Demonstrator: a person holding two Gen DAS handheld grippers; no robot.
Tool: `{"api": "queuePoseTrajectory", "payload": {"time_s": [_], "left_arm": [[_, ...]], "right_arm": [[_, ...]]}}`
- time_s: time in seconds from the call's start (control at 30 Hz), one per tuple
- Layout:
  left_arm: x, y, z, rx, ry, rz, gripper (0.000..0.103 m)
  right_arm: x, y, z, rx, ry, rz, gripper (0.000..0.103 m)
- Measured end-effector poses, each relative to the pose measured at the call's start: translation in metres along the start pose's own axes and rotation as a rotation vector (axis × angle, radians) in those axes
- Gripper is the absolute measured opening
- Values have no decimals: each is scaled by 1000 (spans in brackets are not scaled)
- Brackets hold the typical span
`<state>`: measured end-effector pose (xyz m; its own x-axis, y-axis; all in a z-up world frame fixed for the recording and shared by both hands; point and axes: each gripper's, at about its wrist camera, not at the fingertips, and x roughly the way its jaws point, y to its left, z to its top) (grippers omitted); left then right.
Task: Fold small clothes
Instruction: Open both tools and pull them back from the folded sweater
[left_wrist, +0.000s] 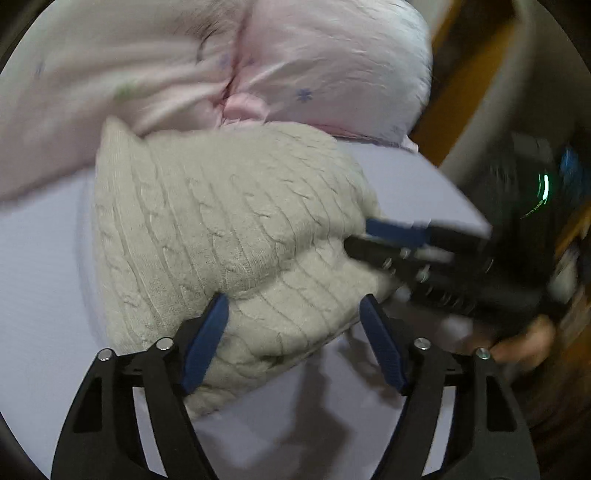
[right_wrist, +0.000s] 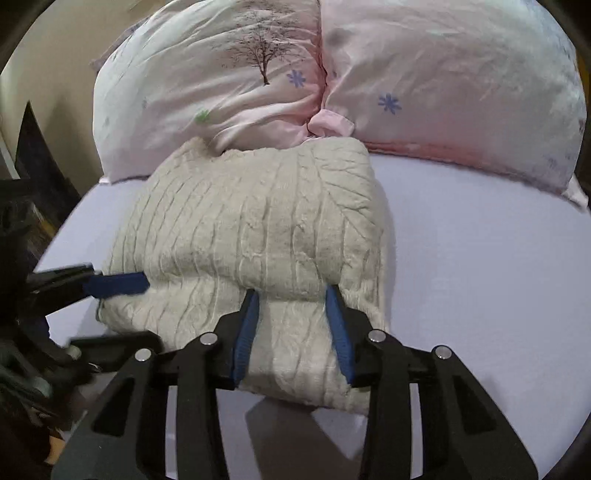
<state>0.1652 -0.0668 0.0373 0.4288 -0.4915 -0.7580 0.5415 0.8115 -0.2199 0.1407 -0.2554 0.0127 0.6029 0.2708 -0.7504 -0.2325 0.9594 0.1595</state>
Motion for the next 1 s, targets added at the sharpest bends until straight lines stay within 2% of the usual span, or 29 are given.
{"api": "queuePoseTrajectory", "payload": {"time_s": [0.13, 0.2, 0.27, 0.33, 0.37, 0.4, 0.47, 0.63, 0.77, 1.0], "left_arm": [[-10, -2, -12, 32, 17, 30, 74], [-25, 2, -20, 6, -18, 26, 73], [-45, 5, -30, -48, -55, -4, 74], [-62, 11, -41, -150, -84, -40, 80], [-66, 15, -44, -200, -92, -33, 90], [-69, 19, -50, -266, -93, 3, 93], [-69, 25, -55, -342, -93, 73, 94], [-54, 26, -55, -365, -39, 145, 96], [-39, 22, -59, -348, 17, 198, 99], [-27, 9, -58, -269, 16, 273, 102]], "right_arm": [[-3, -1, -1, -9, 12, -16, 38], [-12, -2, -1, 28, -1, -29, 38], [-27, -1, -9, 65, -30, -52, 45], [-42, -6, -15, 139, -69, -94, 88], [-50, -10, -19, 166, -84, -82, 93], [-57, -12, -23, 195, -103, -46, 94], [-63, -15, -30, 250, -111, 17, 101], [-46, 5, -45, 209, 3, -75, 101], [-27, 17, -54, 183, 64, -44, 101], [-12, 39, -57, 64, 92, -170, 101]]}}
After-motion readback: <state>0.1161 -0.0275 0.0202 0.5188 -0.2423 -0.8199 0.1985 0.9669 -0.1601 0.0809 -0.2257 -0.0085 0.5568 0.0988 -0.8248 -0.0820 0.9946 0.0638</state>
